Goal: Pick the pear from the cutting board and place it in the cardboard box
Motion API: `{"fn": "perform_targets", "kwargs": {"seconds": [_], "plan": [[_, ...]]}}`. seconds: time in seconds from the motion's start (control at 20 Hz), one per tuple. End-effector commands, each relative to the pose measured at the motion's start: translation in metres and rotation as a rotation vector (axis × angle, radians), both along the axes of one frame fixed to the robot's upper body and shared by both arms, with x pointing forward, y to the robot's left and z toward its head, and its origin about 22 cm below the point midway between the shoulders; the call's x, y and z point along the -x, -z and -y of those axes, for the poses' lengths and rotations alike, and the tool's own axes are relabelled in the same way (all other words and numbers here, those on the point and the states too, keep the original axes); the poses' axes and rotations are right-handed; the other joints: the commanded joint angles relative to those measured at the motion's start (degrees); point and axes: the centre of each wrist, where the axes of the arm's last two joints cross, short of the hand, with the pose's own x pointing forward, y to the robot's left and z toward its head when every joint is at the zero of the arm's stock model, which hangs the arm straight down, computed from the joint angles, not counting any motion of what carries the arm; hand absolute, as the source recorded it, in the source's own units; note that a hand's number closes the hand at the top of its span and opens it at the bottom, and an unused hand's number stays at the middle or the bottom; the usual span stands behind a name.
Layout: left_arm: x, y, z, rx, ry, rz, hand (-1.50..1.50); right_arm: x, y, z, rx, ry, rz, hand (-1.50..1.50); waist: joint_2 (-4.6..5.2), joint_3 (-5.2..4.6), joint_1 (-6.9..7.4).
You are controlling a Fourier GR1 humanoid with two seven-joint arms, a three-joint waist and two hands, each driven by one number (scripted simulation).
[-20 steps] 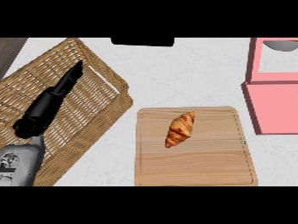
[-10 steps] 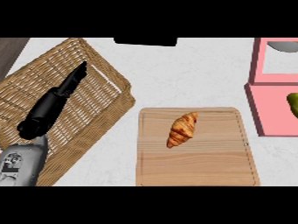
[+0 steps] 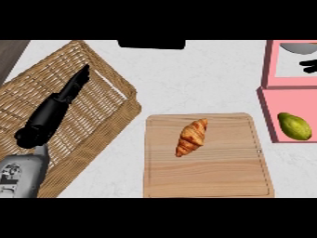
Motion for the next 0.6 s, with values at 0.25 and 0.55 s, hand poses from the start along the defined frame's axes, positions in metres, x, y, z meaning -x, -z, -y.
{"fn": "perform_targets", "kwargs": {"seconds": [0.25, 0.55], "plan": [[0.005, 0.008, 0.003, 0.013, 0.008, -0.006, 0.00, -0.006, 0.035, 0.010, -0.732, 0.041, -0.286, -1.50, 0.41, -0.04, 0.44], [0.001, 0.001, 0.005, 0.001, 0.021, -0.001, 0.00, -0.011, 0.007, 0.031, -0.897, 0.149, -0.337, -1.50, 0.65, 0.09, 1.12]]}}
